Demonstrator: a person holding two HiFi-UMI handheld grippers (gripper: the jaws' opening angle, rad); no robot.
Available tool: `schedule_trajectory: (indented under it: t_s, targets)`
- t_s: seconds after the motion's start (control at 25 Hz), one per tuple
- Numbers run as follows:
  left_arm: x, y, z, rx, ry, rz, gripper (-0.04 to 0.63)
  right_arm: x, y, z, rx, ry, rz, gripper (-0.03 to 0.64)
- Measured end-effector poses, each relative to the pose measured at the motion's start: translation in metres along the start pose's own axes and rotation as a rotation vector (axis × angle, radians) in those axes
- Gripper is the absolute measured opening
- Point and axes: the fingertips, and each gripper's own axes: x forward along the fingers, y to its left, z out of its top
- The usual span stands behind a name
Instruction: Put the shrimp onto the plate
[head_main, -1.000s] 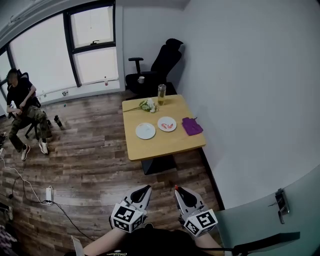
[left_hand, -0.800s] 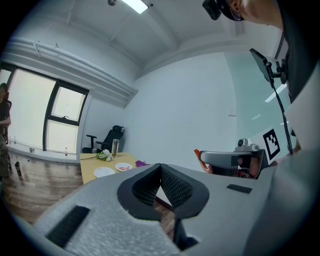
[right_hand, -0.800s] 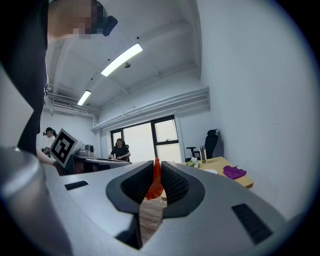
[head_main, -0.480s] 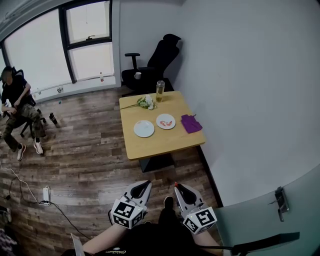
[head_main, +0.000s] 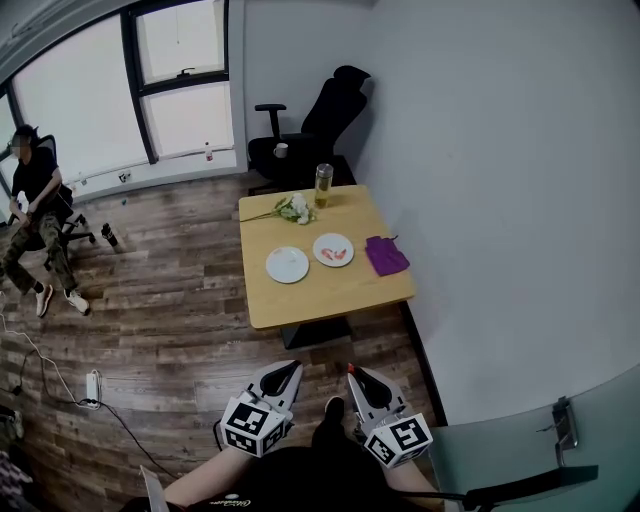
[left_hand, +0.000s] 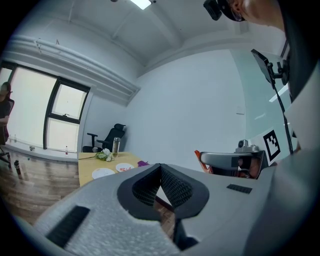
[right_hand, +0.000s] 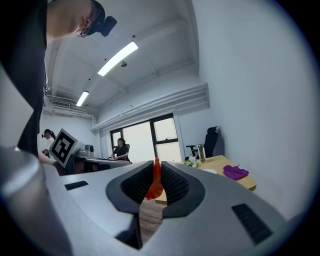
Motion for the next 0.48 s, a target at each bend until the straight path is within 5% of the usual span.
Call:
schedule_trajectory:
  t_s: [0.48]
  targets:
    - [0.145, 0.026, 0.04, -0.009, 0.001, 0.046, 0.003, 0.067, -0.132, 0.031, 0.019, 0.006, 0.054, 0.048]
